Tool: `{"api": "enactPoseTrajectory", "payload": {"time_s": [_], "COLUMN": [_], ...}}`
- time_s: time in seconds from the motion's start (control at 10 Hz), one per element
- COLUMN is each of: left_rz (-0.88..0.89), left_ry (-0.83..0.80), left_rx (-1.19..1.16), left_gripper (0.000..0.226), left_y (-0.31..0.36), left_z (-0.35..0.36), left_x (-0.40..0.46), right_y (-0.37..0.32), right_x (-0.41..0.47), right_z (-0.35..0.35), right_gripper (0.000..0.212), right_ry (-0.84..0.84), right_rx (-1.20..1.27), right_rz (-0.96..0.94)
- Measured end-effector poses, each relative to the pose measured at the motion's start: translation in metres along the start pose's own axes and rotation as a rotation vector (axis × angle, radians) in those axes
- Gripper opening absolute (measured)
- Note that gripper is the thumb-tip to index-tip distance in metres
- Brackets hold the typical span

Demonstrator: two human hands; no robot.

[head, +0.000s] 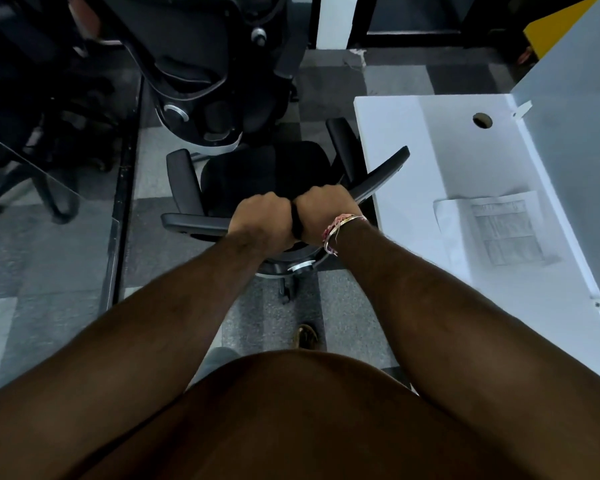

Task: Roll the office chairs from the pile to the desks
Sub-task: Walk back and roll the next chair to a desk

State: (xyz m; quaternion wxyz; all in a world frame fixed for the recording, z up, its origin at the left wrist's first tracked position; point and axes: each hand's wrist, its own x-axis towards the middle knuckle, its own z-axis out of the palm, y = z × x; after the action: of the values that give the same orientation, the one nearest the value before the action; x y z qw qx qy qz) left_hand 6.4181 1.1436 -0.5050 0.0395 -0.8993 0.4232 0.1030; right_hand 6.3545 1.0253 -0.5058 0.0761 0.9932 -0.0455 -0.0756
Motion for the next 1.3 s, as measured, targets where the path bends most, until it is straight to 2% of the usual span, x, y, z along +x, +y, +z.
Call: {"api": "enactPoseTrajectory", "payload": {"time_s": [0.2,0.3,0.5,0.7,1.1,1.3], "left_rz": [0.112,0.251,0.473,0.651,0.96,1.125], "left_ry": [-0.021,-0.008,-0.04,-0.094,-0.047,-0.04], "left_rx": [0.013,0.092,0.087,0.161,0.183,0.227], "left_gripper": [0.025,0.03,0.038,0.027,0.037,0.04], "left_y": [-0.026,-0.044,-0.075,-0.087,-0.055,-0.032], "left_z": [0.001,0.009,0.022,0.027,0.072,0.097], "left_x": [-0.027,-0.046,-0.106,-0.174,-0.349,-0.454], "right_y": [-0.049,-0.081,-0.164,-0.245,-0.38,-0.463], "right_x": [-0.016,-0.03,-0.075,-0.131,-0.298,-0.394], "right_z": [-0.008,-0.008,-0.014,-0.022,-0.024,-0.026], "right_gripper": [0.015,0.015,0.016,0.017,0.018,0.019], "right_ry": [-0.025,-0.028,-0.105,-0.135,-0.134,-0.178], "right_rx": [0.001,-0.008,0.024,0.058,0.158,0.185], "right_rz": [0.125,0.199,0.439,0.607,0.847,1.028]}}
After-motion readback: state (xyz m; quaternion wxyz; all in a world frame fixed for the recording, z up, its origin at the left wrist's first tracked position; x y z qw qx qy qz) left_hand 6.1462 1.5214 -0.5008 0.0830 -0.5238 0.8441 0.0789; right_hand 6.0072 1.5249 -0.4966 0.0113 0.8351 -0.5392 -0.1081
